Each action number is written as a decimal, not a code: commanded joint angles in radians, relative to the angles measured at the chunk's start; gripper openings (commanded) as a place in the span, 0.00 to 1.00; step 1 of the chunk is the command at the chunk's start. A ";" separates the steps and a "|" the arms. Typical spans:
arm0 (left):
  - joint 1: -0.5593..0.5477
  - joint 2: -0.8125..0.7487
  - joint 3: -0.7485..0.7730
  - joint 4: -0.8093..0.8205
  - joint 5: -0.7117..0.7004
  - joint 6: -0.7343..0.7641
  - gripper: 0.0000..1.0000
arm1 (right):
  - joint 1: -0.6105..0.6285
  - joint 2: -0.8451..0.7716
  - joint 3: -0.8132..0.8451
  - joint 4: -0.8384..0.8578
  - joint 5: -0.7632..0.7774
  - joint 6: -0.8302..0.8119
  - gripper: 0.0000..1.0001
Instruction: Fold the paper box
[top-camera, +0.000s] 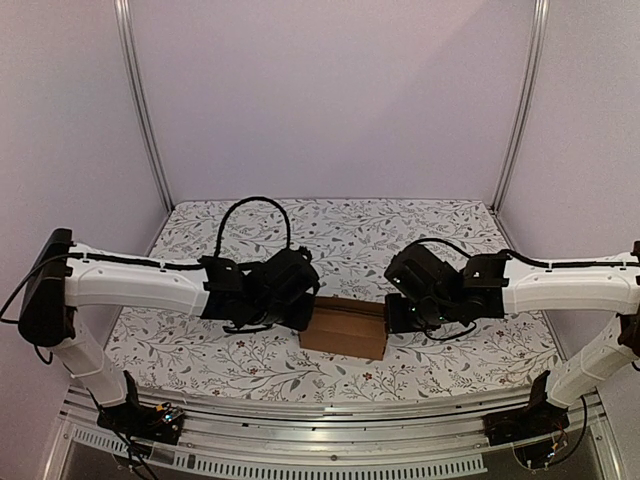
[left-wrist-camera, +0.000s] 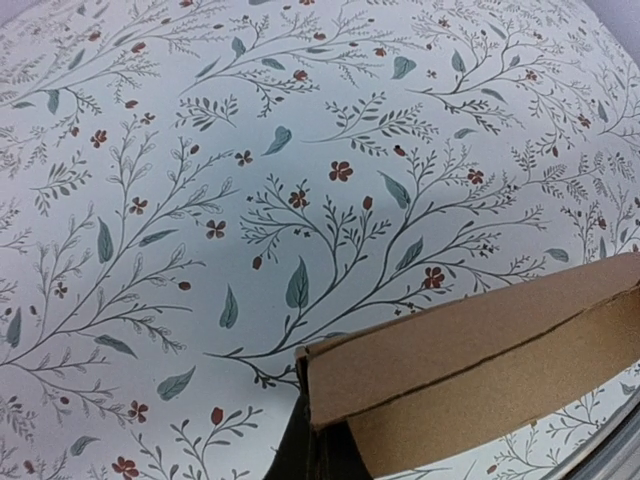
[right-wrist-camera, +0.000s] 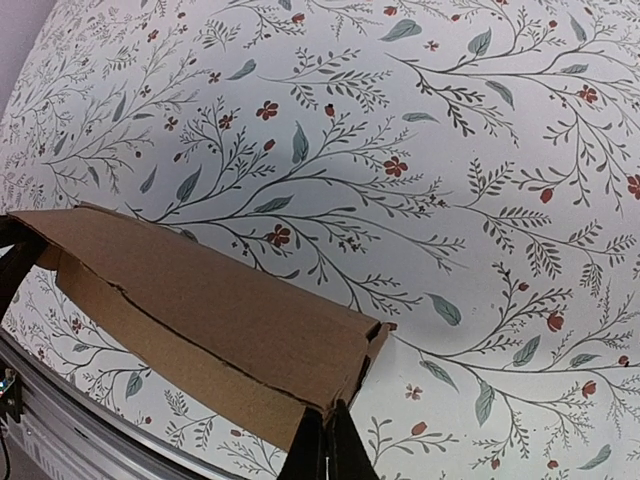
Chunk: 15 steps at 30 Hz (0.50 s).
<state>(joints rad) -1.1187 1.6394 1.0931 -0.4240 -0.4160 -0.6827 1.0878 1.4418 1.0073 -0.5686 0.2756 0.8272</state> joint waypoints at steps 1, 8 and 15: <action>-0.055 0.068 -0.063 -0.118 0.114 -0.014 0.00 | 0.007 0.038 0.015 0.030 -0.102 0.077 0.00; -0.063 0.058 -0.070 -0.100 0.121 -0.021 0.00 | 0.013 0.067 -0.023 0.045 -0.059 0.110 0.00; -0.080 0.070 -0.075 -0.081 0.131 -0.024 0.00 | 0.039 0.065 -0.062 0.030 0.016 0.130 0.00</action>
<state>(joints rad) -1.1366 1.6394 1.0767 -0.4034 -0.4450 -0.7010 1.0985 1.4612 0.9977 -0.5388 0.3195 0.9291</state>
